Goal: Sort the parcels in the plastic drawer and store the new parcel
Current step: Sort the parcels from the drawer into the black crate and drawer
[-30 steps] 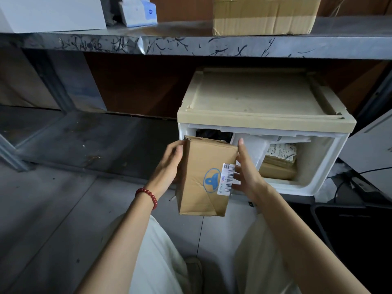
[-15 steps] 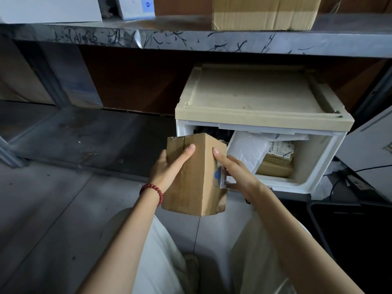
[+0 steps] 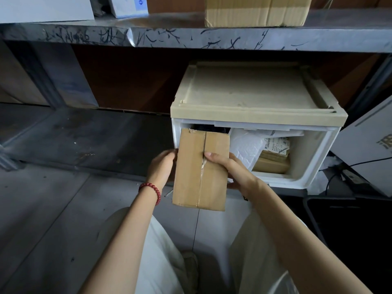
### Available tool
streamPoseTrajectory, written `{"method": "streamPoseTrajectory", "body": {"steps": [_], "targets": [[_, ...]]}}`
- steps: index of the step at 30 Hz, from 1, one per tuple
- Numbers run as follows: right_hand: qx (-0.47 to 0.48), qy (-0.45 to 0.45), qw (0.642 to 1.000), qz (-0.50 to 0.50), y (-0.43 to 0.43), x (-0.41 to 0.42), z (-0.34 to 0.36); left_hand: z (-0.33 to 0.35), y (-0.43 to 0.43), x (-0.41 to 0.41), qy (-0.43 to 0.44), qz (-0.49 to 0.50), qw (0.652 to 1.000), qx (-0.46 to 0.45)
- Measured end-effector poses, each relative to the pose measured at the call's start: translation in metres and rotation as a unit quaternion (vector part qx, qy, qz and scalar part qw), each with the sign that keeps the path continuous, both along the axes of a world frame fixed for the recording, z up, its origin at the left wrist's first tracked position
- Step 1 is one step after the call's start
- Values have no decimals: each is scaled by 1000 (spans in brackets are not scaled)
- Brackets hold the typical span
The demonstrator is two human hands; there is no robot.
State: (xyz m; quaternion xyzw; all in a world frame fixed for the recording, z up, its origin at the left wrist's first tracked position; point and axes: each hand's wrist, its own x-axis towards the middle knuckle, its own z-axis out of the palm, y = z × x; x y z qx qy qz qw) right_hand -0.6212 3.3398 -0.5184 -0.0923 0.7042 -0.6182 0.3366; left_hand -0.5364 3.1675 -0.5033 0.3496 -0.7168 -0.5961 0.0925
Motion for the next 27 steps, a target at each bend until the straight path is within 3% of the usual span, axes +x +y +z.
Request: {"method": "streamPoseTrajectory", "body": {"steps": [2, 7, 11, 15, 21, 24, 27], "targets": [[-25, -2, 1000, 14, -1, 1, 2, 0, -2, 0, -30, -12, 999, 38], [-59, -38, 997, 8, 1, -1, 6, 1, 0, 0, 9, -65, 991, 118], [-24, 16, 995, -97, 21, -6, 12, 2, 4, 4, -2, -86, 994, 65], [-92, 1, 987, -131, 47, -9, 20, 13, 22, 7, 68, -128, 988, 47], [-191, -10, 972, -138, 86, -5, 30, 24, 73, -2, 153, -195, 947, 203], [-158, 38, 976, -147, 112, -6, 41, 40, 103, -13, 170, -232, 930, 230], [-93, 95, 967, -218, 146, -1, 59, 58, 131, -26, 145, -292, 929, 176]]}}
